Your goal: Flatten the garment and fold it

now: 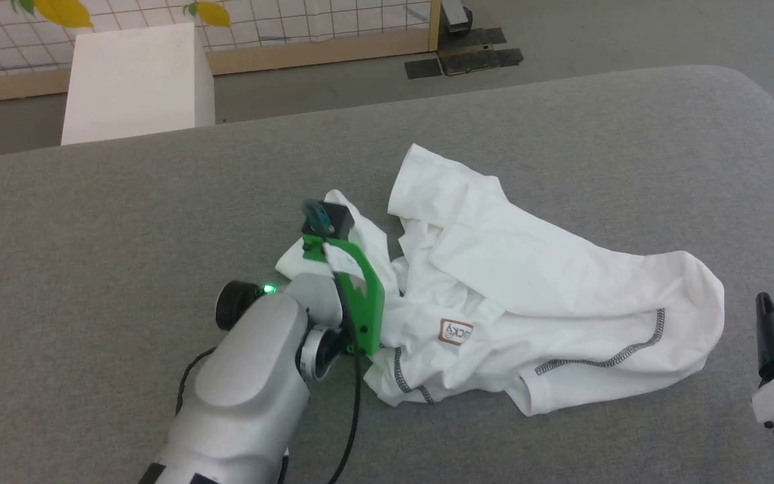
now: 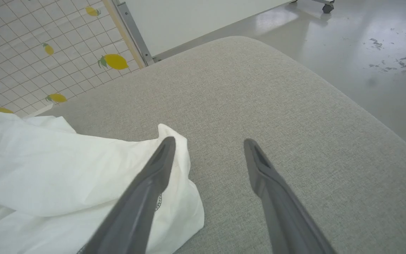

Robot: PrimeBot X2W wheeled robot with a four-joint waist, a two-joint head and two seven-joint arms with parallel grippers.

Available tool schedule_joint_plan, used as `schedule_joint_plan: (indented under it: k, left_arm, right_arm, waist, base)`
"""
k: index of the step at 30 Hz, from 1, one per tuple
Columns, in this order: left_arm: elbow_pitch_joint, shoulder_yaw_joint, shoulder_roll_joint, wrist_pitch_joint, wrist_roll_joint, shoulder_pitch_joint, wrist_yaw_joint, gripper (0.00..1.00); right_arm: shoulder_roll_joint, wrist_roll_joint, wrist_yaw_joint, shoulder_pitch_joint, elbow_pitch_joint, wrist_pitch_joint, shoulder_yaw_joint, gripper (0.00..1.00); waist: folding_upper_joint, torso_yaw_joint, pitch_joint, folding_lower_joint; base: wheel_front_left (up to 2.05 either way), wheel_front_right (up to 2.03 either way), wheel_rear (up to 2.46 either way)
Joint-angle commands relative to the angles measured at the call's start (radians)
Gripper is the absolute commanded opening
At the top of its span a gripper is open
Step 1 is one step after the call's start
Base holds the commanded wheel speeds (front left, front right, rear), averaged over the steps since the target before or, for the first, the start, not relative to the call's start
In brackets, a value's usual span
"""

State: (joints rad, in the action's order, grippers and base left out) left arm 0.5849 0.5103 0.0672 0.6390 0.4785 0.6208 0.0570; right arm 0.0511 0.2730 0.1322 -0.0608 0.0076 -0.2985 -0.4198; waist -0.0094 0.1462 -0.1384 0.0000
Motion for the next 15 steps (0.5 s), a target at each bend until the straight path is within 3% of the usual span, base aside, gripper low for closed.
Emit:
schedule_joint_plan:
  k: [1,9,15]
  left_arm:
    - [-0.016,-0.023,-0.002,-0.030,0.026,-0.001,0.004,0.00]
    - [-0.131,-0.162,0.013,-0.191,0.098,0.015,0.073,0.00]
    - [-0.259,-0.300,0.092,-0.262,0.117,-0.095,0.195,0.00]
  right_arm:
    - [-0.001,0.001,-0.002,0.001,0.004,0.007,0.006,1.00]
    - [-0.001,-0.007,-0.002,0.007,0.013,0.010,0.013,1.00]
    - [-0.001,-0.008,-0.002,0.012,0.008,0.001,0.027,1.00]
  waist:
    - [0.0091,-0.019,0.004,0.0000]
    - [0.0091,-0.107,0.037,0.0000]
    - [0.0091,-0.167,0.043,0.0000]
  base:
    - [0.00,0.00,0.00]
    - [0.00,0.00,0.00]
    - [0.00,0.00,0.00]
